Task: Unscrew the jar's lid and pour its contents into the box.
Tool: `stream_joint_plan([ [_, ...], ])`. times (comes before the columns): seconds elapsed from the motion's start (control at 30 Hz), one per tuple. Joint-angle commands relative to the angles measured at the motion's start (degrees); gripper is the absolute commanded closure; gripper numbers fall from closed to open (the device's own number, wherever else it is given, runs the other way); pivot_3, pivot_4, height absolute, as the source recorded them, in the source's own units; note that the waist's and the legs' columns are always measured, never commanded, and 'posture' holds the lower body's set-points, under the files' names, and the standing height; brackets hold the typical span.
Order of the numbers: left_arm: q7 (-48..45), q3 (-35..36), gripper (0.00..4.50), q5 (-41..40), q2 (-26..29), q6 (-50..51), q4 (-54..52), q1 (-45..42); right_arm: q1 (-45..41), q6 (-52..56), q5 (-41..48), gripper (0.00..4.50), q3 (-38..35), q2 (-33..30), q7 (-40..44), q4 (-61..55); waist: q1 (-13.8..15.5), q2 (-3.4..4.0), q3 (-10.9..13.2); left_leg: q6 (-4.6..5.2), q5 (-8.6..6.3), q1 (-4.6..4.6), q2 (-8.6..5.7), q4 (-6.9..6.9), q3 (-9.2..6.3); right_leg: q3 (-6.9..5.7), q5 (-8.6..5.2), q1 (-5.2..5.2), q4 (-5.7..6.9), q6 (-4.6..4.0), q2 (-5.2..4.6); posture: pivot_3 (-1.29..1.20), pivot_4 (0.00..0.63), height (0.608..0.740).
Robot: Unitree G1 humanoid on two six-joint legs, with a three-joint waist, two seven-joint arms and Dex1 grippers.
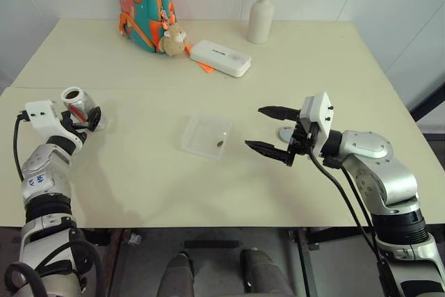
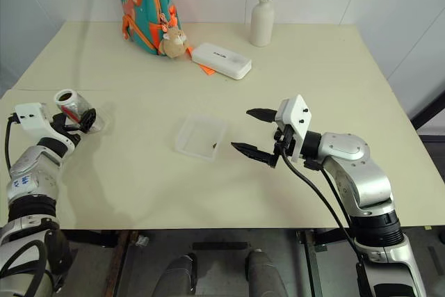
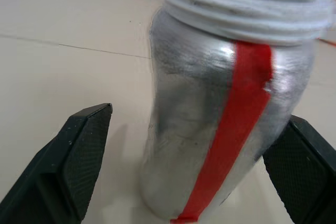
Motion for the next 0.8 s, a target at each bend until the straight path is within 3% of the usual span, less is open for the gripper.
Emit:
stream_joint_plan([
  [0.03,-1.52,1.64,0.03,-2.00,2.93,4.66,-11.31,5.33,-0.54,-0.65,0.69,0.00,-1.07,-0.28,0.29,-1.42,-0.12,0.00,0.00,0.00,0.00,0.00,0.00,0.00,0.00,0.00,0.00,0.00,0.00,0.00,0.00,0.00,0.150,0.740],
  [0.3,-3.24,9.55,0.03,-6.91,6.20,13.90,-31.78,22.07,-0.71,-1.00,1.02,0.00,-2.18,-2.08,2.36,0.19,-0.88,-0.03,-0.01,0.00,0.00,0.10,0.01,-0.04,0.02,0.03,-0.02,0.05,-0.02,-0.06,-0.02,0.00,0.150,0.740],
  [0.47,-15.75,9.43,0.03,-5.04,11.24,5.48,-42.65,32.32,-1.18,-2.40,1.09,0.00,-2.49,-3.80,6.18,2.33,-0.99,-0.05,-0.01,0.00,-0.01,0.21,0.01,-0.14,0.17,0.07,-0.07,0.10,-0.15,-0.24,-0.08,0.00,0.150,0.740],
  [0.63,-27.76,5.55,0.03,-6.34,14.28,-1.22,-46.77,33.29,-2.06,-4.51,0.96,0.00,-2.50,-4.38,9.35,4.45,-0.89,-0.06,-0.02,0.01,-0.01,0.21,0.01,-0.16,0.30,0.13,-0.54,0.11,-0.33,-1.16,-0.12,0.00,0.150,0.740],
  [0.8,-37.02,2.40,0.03,-8.06,16.60,-3.34,-46.46,31.46,-0.97,-2.70,2.50,0.00,-2.74,-5.34,11.44,3.64,-1.32,-0.06,-0.01,0.10,-0.06,0.34,0.03,-0.22,0.70,0.48,-0.52,0.06,-0.35,-1.11,-0.12,0.00,0.150,0.740],
])
